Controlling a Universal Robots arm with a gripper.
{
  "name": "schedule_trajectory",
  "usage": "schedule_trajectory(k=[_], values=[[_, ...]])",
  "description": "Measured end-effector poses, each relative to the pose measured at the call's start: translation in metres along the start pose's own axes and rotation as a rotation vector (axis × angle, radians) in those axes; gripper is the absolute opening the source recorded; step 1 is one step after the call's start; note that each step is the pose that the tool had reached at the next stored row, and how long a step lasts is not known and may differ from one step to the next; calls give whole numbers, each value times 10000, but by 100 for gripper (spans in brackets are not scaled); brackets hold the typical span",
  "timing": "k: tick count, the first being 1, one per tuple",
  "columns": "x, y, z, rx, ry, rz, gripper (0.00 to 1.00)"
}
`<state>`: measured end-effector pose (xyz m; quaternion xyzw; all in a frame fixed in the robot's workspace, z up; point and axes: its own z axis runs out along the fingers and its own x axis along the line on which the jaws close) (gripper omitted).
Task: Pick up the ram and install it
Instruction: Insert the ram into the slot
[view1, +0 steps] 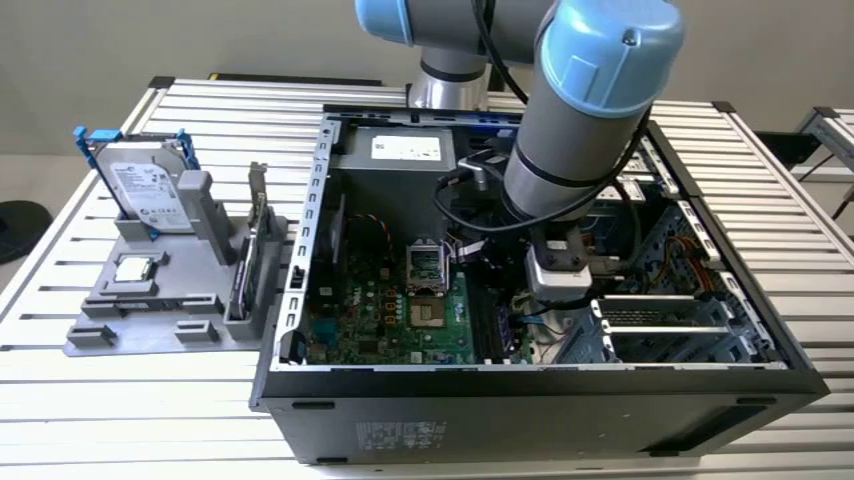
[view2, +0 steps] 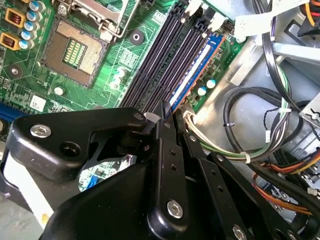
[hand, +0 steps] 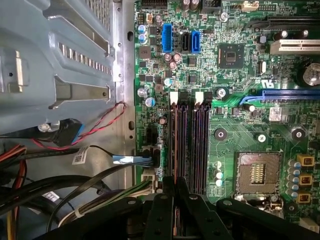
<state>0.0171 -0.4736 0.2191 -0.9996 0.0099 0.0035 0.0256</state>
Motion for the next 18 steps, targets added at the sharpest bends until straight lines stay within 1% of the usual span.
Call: schedule_trajectory(k=[6,10,18], values=[[0,-8,20,3,1,0,0],[-1,-8,20,-5,-12,2,0],[6,0,20,-7,-93,4,0]])
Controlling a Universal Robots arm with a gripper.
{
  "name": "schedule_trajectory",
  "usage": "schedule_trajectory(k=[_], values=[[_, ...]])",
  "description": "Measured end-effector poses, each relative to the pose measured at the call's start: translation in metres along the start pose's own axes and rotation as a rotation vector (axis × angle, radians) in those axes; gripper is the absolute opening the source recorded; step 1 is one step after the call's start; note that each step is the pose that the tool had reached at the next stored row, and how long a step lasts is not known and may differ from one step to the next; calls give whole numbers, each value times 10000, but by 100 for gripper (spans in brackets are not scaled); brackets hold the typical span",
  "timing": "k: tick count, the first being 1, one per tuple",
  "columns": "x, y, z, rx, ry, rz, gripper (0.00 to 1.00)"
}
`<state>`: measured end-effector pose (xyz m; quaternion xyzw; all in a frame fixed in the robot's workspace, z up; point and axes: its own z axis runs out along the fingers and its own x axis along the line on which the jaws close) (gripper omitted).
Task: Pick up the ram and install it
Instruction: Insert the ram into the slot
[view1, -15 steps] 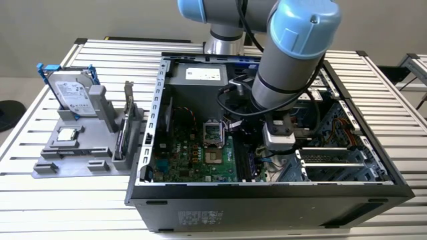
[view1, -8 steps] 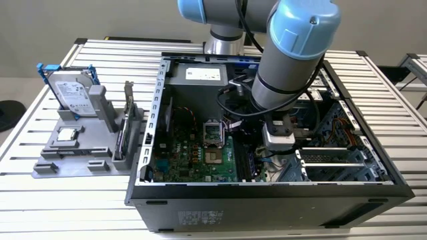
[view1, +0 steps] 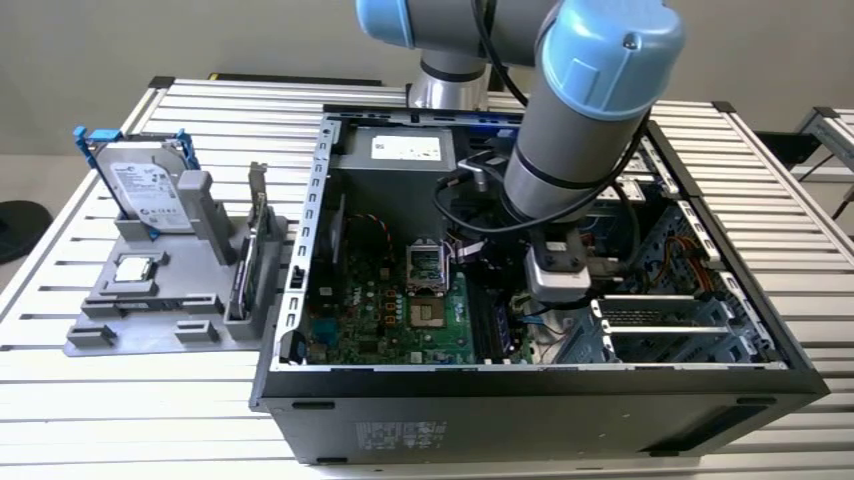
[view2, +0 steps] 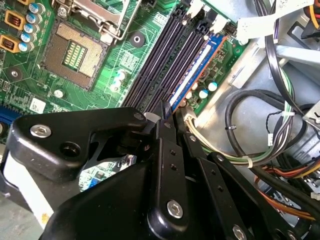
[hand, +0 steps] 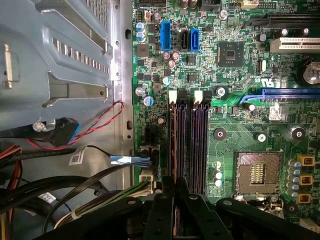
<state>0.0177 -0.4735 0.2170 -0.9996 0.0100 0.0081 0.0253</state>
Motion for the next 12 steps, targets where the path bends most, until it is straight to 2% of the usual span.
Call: schedule_trajectory(k=[12], values=[[4,3,23,-5,3,0,0]])
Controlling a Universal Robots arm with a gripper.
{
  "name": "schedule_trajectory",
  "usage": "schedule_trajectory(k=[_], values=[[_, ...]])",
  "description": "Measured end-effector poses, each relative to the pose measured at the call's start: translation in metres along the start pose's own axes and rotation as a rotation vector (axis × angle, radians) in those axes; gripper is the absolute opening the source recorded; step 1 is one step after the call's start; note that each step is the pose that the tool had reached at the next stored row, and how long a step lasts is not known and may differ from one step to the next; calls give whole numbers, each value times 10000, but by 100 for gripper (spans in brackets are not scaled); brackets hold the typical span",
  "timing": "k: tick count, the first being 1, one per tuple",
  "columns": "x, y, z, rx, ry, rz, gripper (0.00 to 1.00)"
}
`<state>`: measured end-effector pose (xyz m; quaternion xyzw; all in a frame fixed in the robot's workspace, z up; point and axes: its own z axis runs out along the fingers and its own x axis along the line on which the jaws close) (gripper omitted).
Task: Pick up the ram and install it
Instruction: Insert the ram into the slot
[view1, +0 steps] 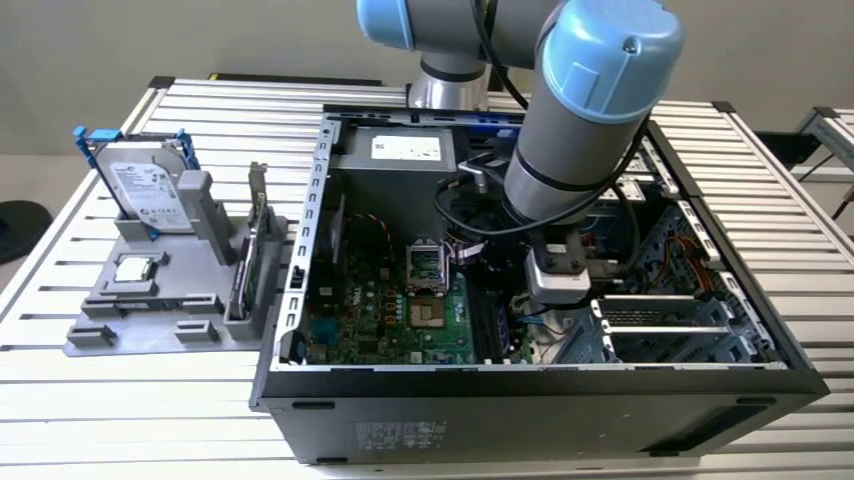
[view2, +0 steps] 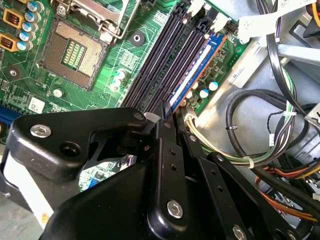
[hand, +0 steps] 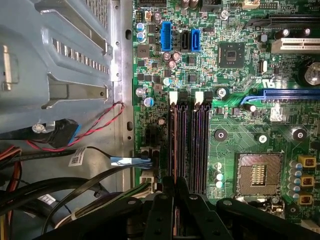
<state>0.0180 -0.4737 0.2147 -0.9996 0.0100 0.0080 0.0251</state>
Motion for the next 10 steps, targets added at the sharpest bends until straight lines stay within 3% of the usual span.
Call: schedule_trajectory(k=[10], values=[[2,1,10,0,2,0,0]])
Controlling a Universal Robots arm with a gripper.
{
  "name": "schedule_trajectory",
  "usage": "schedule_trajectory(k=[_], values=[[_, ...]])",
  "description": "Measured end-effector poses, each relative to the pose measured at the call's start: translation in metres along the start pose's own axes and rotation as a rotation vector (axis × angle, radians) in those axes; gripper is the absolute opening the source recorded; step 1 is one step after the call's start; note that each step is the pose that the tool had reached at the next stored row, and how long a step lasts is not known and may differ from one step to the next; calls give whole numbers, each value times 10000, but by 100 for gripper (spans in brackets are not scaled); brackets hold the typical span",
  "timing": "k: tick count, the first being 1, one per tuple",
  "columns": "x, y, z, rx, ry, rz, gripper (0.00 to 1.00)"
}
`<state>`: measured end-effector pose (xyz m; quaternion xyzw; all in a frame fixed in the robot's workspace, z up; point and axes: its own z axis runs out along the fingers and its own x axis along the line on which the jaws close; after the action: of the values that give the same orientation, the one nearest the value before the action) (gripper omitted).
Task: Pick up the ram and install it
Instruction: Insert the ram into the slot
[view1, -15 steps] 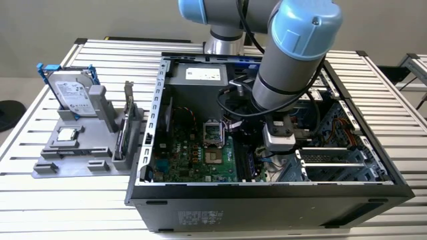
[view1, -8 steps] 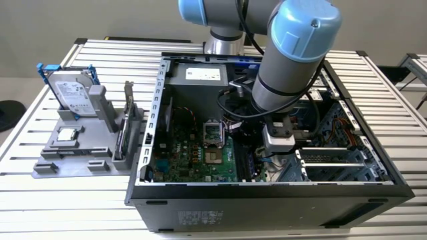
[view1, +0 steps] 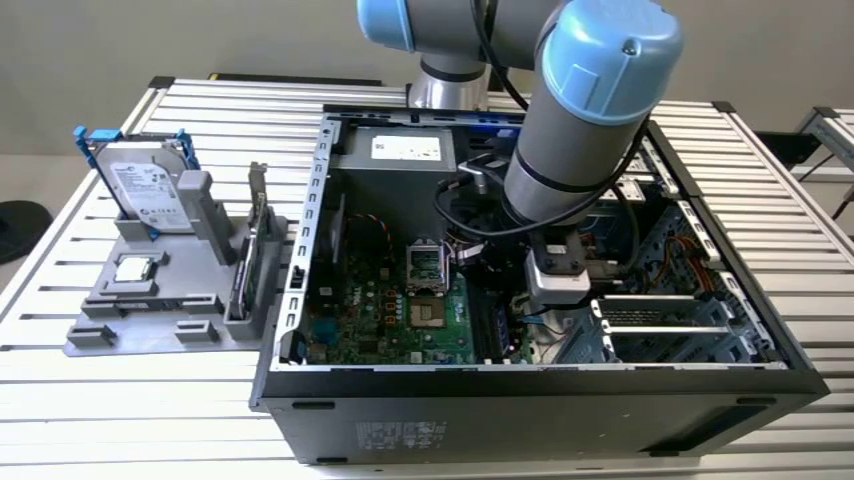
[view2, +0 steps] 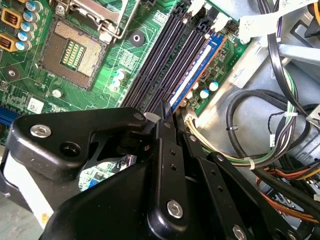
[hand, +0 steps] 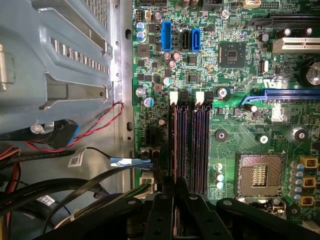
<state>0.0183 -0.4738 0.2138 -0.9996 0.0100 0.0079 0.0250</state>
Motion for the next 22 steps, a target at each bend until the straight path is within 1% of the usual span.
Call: schedule_trajectory(k=[7,22], values=[[4,1,0,-38,1,1,0],[13,1,23,-40,2,44,0]])
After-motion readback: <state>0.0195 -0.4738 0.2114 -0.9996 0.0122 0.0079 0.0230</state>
